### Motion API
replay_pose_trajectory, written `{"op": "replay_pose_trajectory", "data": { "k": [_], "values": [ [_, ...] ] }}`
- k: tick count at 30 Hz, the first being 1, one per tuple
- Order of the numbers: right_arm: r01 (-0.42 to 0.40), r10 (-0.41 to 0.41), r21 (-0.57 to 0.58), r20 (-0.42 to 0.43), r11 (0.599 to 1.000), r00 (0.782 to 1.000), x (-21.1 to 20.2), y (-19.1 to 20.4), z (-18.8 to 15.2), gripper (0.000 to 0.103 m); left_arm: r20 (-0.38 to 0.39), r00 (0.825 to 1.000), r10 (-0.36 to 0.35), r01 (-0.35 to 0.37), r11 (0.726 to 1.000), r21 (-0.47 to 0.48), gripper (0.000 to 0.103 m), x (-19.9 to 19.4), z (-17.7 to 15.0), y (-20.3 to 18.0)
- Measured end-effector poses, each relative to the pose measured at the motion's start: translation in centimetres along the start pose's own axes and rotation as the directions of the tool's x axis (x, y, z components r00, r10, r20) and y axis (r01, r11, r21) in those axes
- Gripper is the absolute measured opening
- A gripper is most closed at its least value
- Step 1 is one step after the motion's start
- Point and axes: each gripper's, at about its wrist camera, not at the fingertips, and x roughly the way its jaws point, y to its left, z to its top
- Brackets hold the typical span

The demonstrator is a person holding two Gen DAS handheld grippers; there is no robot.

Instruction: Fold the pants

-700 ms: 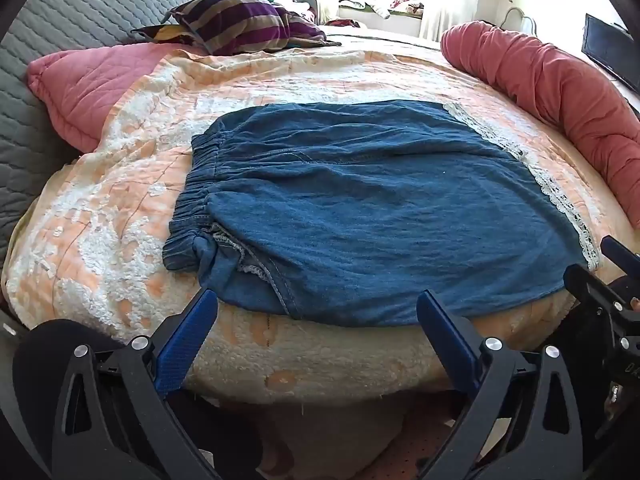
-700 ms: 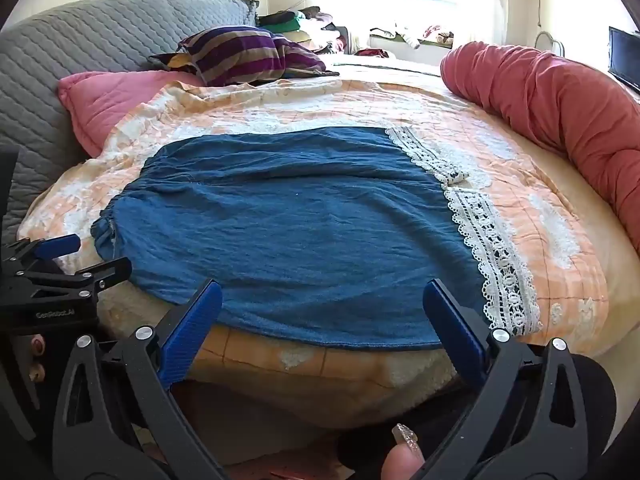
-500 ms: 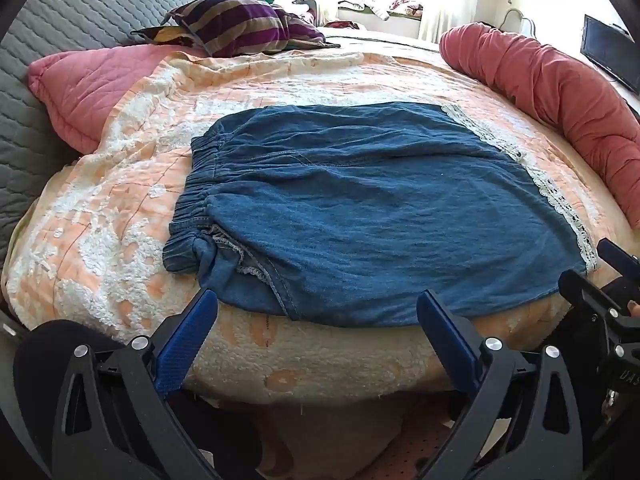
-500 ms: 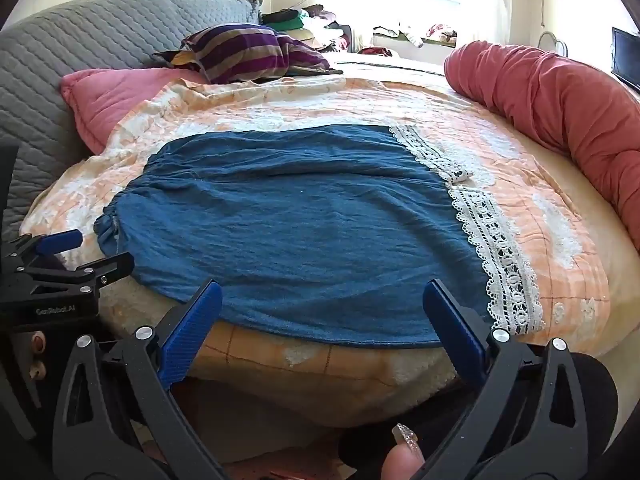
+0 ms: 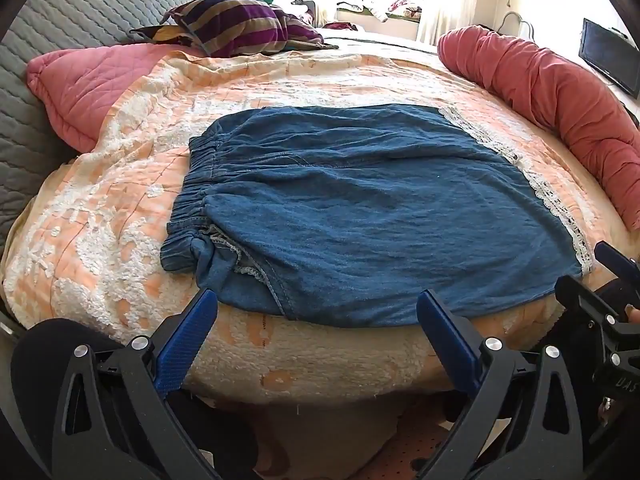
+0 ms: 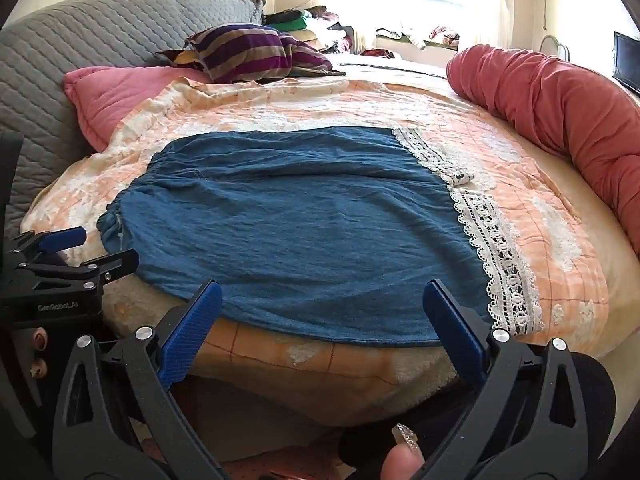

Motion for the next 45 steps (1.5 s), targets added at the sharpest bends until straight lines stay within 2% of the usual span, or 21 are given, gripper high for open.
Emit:
{"op": "replay_pose_trajectory", "data": {
  "k": [45],
  "values": [
    [-0.002, 0.002, -0.017, 0.000, 1.000, 1.000, -0.23, 0.39, -0.23, 0.095, 0.009, 1.000, -0.005, 0.005, 1.000, -0.008, 0.099, -0.10, 0.47, 0.20]
  ]
}}
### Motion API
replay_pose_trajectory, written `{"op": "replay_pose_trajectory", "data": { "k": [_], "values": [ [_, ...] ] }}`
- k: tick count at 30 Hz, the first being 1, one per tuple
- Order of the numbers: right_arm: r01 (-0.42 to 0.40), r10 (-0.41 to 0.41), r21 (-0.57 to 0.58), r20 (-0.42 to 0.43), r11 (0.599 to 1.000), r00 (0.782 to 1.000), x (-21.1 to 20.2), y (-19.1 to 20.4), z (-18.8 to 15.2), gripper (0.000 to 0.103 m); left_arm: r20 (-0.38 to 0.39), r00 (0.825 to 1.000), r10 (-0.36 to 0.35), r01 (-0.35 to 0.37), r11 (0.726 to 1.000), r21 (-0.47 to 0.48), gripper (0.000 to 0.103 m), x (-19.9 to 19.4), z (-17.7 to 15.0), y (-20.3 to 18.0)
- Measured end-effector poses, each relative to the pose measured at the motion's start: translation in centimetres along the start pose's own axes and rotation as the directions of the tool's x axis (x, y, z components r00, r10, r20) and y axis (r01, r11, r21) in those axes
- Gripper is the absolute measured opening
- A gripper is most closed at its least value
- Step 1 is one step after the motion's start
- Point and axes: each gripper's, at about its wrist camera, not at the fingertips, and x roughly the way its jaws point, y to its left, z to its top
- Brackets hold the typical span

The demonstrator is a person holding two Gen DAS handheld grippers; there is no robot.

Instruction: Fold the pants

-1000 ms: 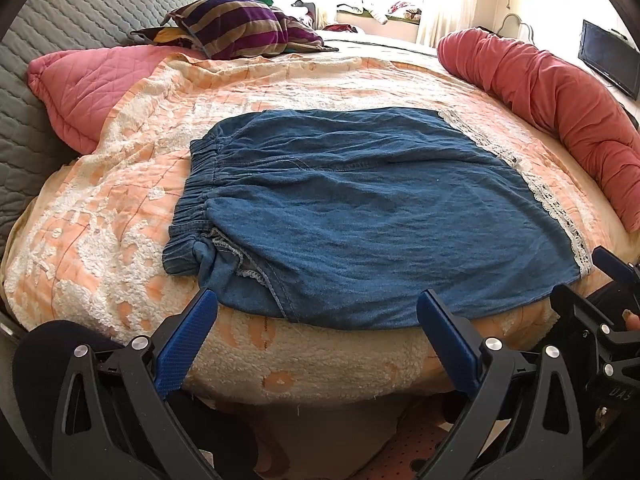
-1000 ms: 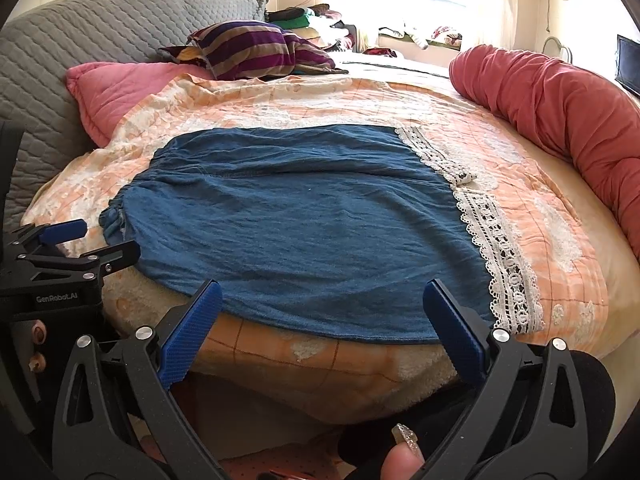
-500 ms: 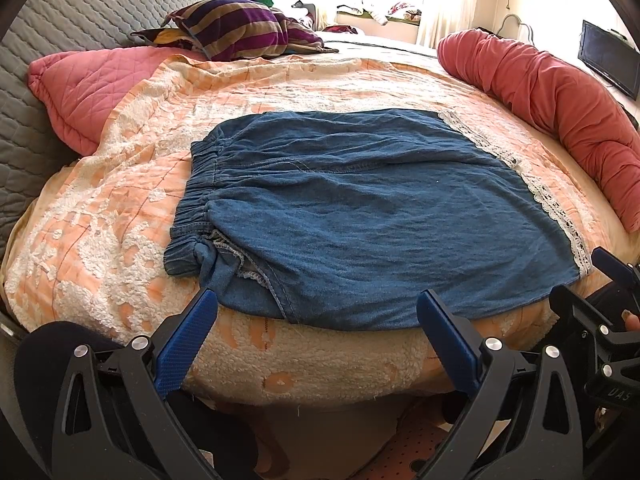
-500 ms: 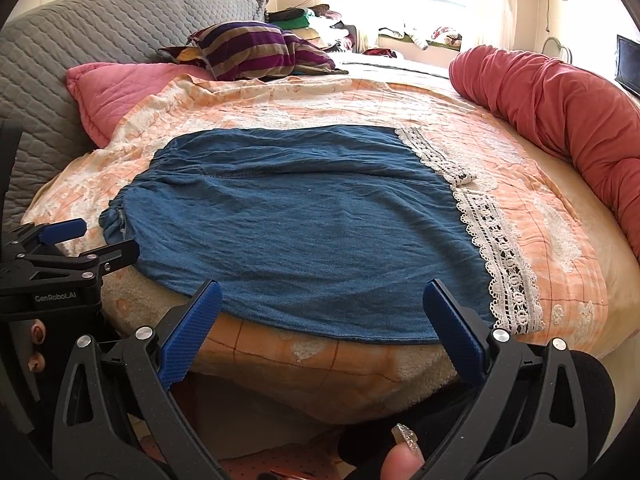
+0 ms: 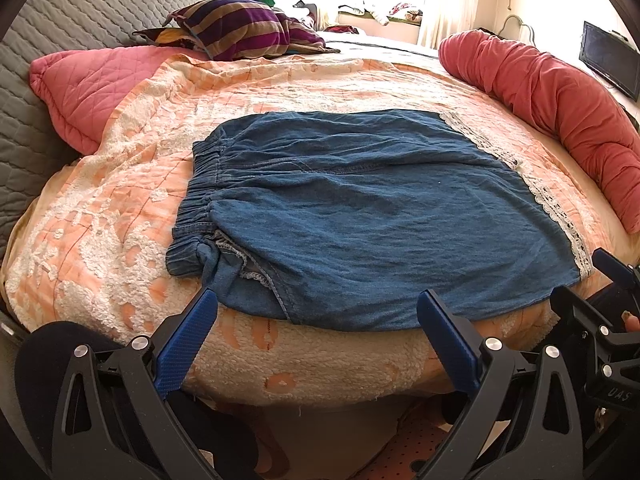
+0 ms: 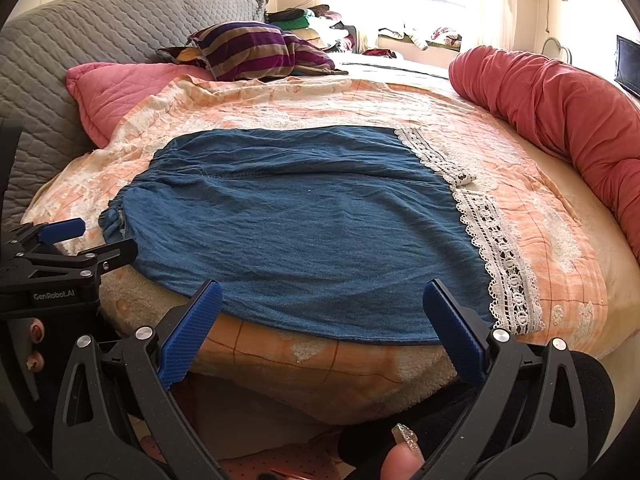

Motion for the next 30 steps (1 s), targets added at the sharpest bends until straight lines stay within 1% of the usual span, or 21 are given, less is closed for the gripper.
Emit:
{"op": "replay_pose_trajectory", "data": {
  "k": [14, 17, 18, 20, 24, 27, 28, 30],
  "values": [
    [0.000, 0.000, 0.008, -0.012, 1.000, 1.000, 0.6, -0.2, 0.2, 0.095, -0.006, 1.000, -0.007, 0.007, 1.000, -0.002, 0.099, 0.4, 0.2, 0.6],
    [-0.019, 0.020, 0.018, -0.024, 1.000, 1.000, 1.2, -0.2, 0.6, 0.095, -0.015, 0.999, -0.029, 0.029, 0.999, -0.023, 0.099, 0.8, 0.7, 1.0],
    [-0.023, 0.024, 0.021, -0.029, 1.000, 0.999, 1.5, -0.3, 0.8, 0.095, -0.032, 0.998, -0.050, 0.048, 0.998, -0.038, 0.099, 1.2, 1.1, 1.3],
    [-0.041, 0.041, 0.011, -0.046, 0.999, 0.998, 2.2, -0.2, 1.5, 0.095, -0.058, 0.996, -0.061, 0.058, 0.997, -0.047, 0.099, 1.9, 1.6, 1.7],
    [-0.061, 0.060, -0.024, -0.038, 0.998, 0.997, 3.1, 0.3, 3.6, 0.095, -0.061, 0.997, -0.052, 0.049, 0.998, -0.047, 0.099, 2.7, 3.2, 2.7],
    [-0.095, 0.094, -0.031, -0.029, 0.995, 0.995, 4.0, 0.3, 6.0, 0.095, -0.066, 0.996, -0.056, 0.052, 0.996, -0.069, 0.099, 3.2, 5.0, 4.0],
    [-0.112, 0.111, -0.035, -0.028, 0.993, 0.993, 4.7, 0.4, 7.1, 0.095, -0.053, 0.997, -0.054, 0.050, 0.996, -0.074, 0.099, 3.3, 5.8, 4.5],
    [-0.114, 0.112, -0.060, -0.031, 0.992, 0.993, 5.8, 0.7, 8.9, 0.095, -0.043, 0.998, -0.045, 0.042, 0.996, -0.079, 0.099, 3.6, 7.3, 5.4]
  ]
}}
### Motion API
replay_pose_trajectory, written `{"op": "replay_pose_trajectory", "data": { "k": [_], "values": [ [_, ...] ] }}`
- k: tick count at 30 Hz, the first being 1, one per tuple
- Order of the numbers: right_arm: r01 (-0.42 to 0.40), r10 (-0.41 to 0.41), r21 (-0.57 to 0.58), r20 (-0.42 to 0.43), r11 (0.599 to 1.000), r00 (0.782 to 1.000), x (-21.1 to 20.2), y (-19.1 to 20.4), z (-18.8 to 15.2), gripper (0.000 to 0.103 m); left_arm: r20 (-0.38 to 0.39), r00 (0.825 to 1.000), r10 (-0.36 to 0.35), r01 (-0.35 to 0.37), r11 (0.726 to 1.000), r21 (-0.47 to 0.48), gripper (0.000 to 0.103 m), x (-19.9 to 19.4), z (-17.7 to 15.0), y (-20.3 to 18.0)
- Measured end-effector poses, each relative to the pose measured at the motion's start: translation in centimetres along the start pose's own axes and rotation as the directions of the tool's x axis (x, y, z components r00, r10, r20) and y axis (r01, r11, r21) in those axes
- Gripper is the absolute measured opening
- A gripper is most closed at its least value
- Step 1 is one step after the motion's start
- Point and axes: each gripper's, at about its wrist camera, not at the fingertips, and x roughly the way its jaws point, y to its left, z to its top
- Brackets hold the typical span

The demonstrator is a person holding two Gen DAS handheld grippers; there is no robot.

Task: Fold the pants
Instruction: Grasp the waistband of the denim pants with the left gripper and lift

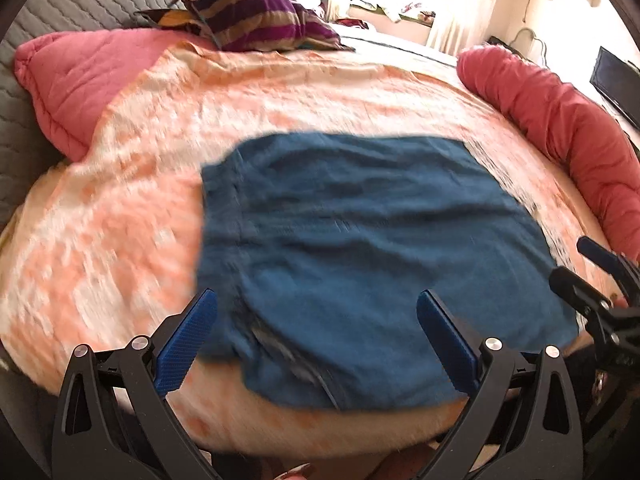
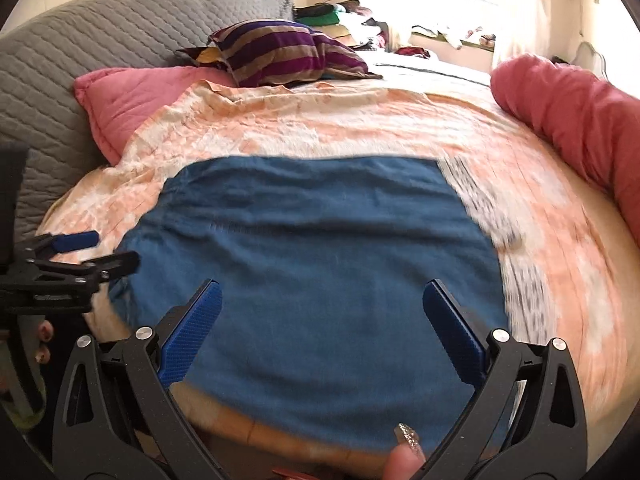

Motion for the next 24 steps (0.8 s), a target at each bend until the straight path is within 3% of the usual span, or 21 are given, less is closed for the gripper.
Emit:
{"op": "replay_pose_trajectory", "data": {
  "k": [6, 10, 16, 20, 24],
  "values": [
    [-0.060, 0.059, -0.046, -0.027, 0.997, 0.998, 4.4, 0.6, 5.1, 0.095, -0.029, 1.000, 0.010, -0.012, 0.998, -0.059, 0.099, 2.6, 4.9, 3.4],
    [-0.080, 0.074, -0.107, -0.059, 0.991, 0.995, 7.5, 1.2, 7.2, 0.095, -0.030, 0.997, 0.072, -0.074, 0.995, -0.061, 0.099, 4.8, 7.6, 5.3],
    [-0.207, 0.192, -0.061, -0.192, 0.977, 0.963, 13.9, 0.8, 10.6, 0.095, -0.073, 0.996, 0.049, -0.056, 0.993, -0.100, 0.099, 9.9, 11.0, 8.8],
    [-0.169, 0.137, -0.144, -0.211, 0.975, 0.968, 18.0, 1.0, 12.5, 0.095, -0.131, 0.991, 0.006, -0.022, 0.993, -0.120, 0.099, 13.3, 11.2, 10.3],
    [-0.176, 0.118, -0.226, -0.250, 0.958, 0.961, 21.8, 1.5, 14.0, 0.095, -0.127, 0.991, 0.031, -0.042, 0.995, -0.087, 0.099, 14.7, 11.4, 10.8]
  ]
}}
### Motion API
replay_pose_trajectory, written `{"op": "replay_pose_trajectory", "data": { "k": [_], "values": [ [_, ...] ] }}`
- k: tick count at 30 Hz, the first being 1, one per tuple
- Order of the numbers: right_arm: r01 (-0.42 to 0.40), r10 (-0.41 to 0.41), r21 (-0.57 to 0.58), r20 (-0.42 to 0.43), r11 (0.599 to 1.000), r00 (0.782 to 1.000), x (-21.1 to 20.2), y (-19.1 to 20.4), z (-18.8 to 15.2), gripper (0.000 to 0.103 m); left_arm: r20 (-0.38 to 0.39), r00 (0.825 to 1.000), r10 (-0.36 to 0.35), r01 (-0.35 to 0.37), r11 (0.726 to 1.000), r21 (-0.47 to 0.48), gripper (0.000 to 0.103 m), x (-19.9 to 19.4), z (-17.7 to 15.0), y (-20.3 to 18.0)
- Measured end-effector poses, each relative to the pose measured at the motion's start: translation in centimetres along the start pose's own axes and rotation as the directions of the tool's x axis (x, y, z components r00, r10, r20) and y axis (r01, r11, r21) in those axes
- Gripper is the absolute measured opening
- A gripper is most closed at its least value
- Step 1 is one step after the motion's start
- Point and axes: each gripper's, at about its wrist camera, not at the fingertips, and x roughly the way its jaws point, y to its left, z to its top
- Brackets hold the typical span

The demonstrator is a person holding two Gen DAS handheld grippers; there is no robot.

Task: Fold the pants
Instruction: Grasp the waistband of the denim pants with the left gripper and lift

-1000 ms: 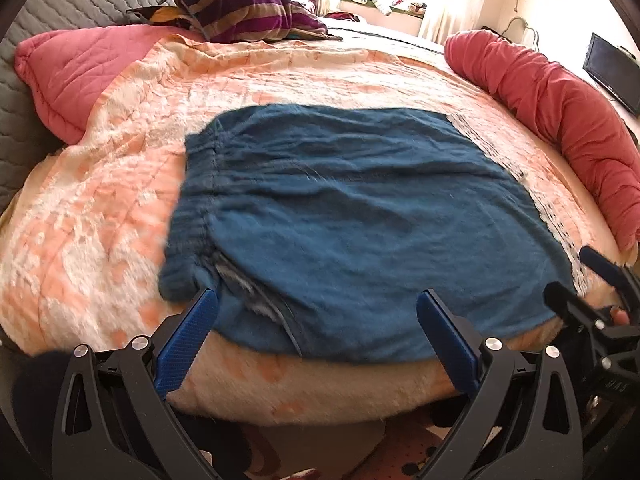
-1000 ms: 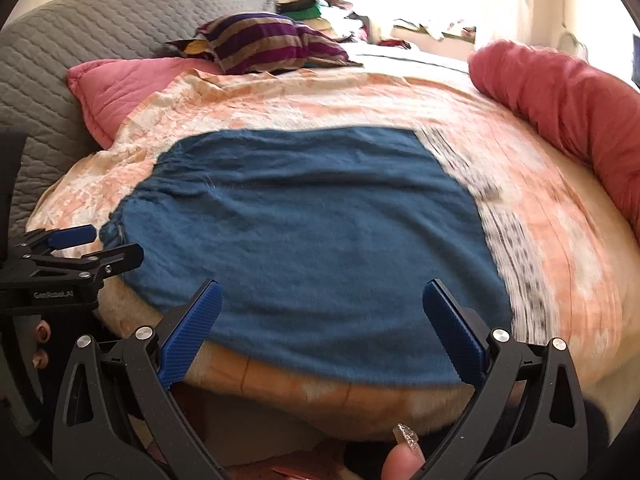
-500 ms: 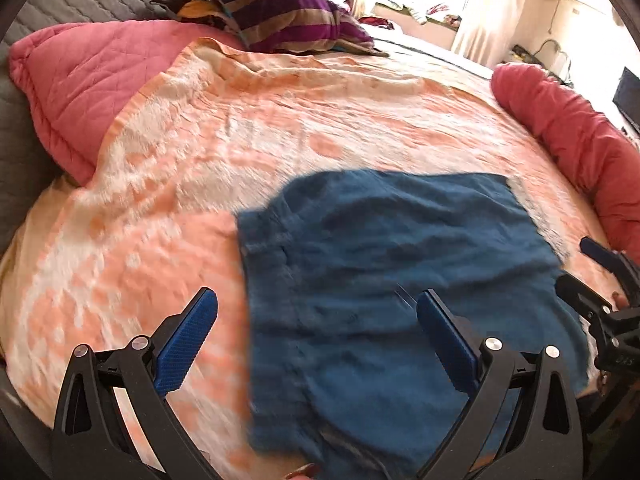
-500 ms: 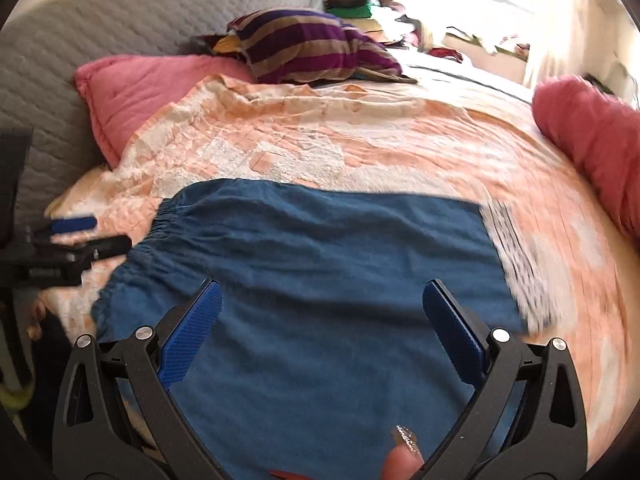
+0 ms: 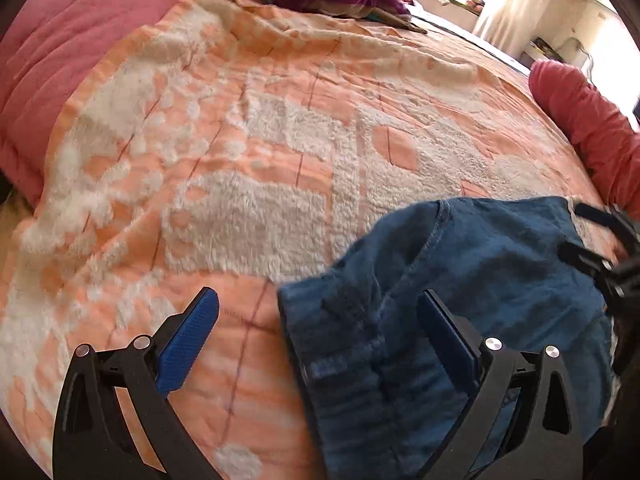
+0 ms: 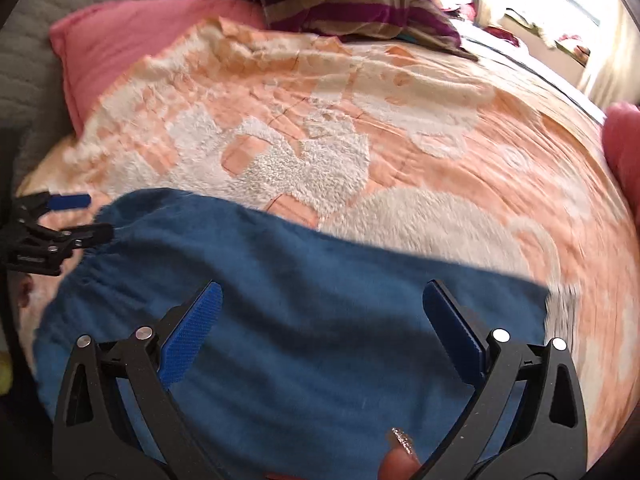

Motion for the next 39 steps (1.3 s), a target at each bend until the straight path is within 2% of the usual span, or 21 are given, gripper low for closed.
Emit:
{"op": "replay_pose_trajectory", "data": {
  "k": [3, 4, 5, 6, 8, 9, 12, 17, 20, 23, 25, 26, 28, 33, 37, 39],
  "values": [
    [0.009, -0.010, -0.062, -0.015, 0.998, 1.000, 1.8, 0.2, 1.3, 0.095, 0.003, 1.000, 0.002, -0.002, 1.000, 0.007, 0.097, 0.9, 0.5, 0.3],
    [0.012, -0.014, -0.090, -0.021, 0.996, 1.000, 2.3, 0.4, 1.7, 0.095, -0.003, 1.000, -0.010, 0.010, 1.000, 0.012, 0.094, 1.4, 0.6, 0.5],
    [0.016, -0.021, -0.118, -0.034, 0.993, 0.999, 2.9, 0.7, 2.0, 0.095, -0.009, 1.000, -0.018, 0.018, 1.000, 0.016, 0.086, 1.7, 0.6, 0.5],
    [0.020, -0.026, -0.136, -0.041, 0.990, 0.999, 3.3, 0.9, 2.1, 0.095, -0.015, 0.999, -0.032, 0.032, 0.999, 0.023, 0.066, 2.0, 0.5, 0.4],
    [0.035, -0.045, -0.170, -0.057, 0.985, 0.997, 4.2, 1.1, 2.5, 0.095, -0.016, 0.999, -0.035, 0.036, 0.998, 0.050, 0.059, 2.1, 0.4, 0.0],
    [0.032, -0.044, -0.183, -0.065, 0.983, 0.997, 4.5, 1.2, 2.6, 0.095, -0.016, 0.999, -0.046, 0.047, 0.997, 0.060, 0.042, 2.1, 0.5, -0.1],
    [0.010, -0.026, -0.204, -0.072, 0.979, 0.997, 5.0, 1.3, 2.9, 0.095, 0.006, 0.999, -0.053, 0.052, 0.994, 0.094, 0.035, 1.2, 0.6, -0.7],
    [-0.015, -0.002, -0.289, -0.058, 0.957, 0.998, 5.4, 2.6, 3.3, 0.095, 0.117, 0.992, -0.051, 0.032, 0.987, 0.157, 0.034, -2.1, 0.1, -1.8],
    [-0.016, -0.005, -0.362, -0.055, 0.932, 0.998, 5.9, 3.9, 3.3, 0.086, 0.147, 0.988, -0.051, 0.023, 0.982, 0.187, 0.034, -3.3, -0.4, -2.5],
    [-0.028, -0.008, -0.410, -0.084, 0.912, 0.996, 7.0, 5.3, 3.0, 0.061, 0.153, 0.987, -0.041, 0.008, 0.979, 0.205, 0.034, -3.6, -0.8, -2.8],
    [-0.092, 0.052, -0.402, -0.109, 0.911, 0.993, 7.1, 5.8, 2.7, 0.018, 0.142, 0.989, -0.030, 0.000, 0.979, 0.205, 0.034, -3.3, -0.7, -2.8],
    [-0.125, 0.088, -0.385, -0.113, 0.915, 0.990, 6.9, 5.9, 2.7, 0.013, 0.138, 0.990, -0.013, -0.016, 0.978, 0.207, 0.034, -3.0, -0.8, -2.7],
    [-0.124, 0.103, -0.345, -0.077, 0.930, 0.992, 6.0, 5.9, 2.7, 0.005, 0.133, 0.991, 0.020, -0.048, 0.975, 0.215, 0.034, -2.6, -0.6, -2.5],
    [-0.113, 0.127, -0.279, 0.035, 0.954, 0.991, 2.6, 4.8, 1.8, 0.002, 0.137, 0.990, 0.030, -0.060, 0.973, 0.224, 0.034, -2.9, -0.9, -2.5],
    [-0.100, 0.127, -0.249, 0.095, 0.963, 0.987, -0.7, 4.6, 0.4, 0.002, 0.185, 0.982, 0.031, -0.078, 0.965, 0.252, 0.034, -4.6, -1.6, -3.4],
    [-0.109, 0.139, -0.222, 0.123, 0.969, 0.983, -2.6, 4.6, -0.5, 0.002, 0.228, 0.972, 0.055, -0.123, 0.947, 0.295, 0.034, -6.0, -2.3, -4.3]
  ]
}}
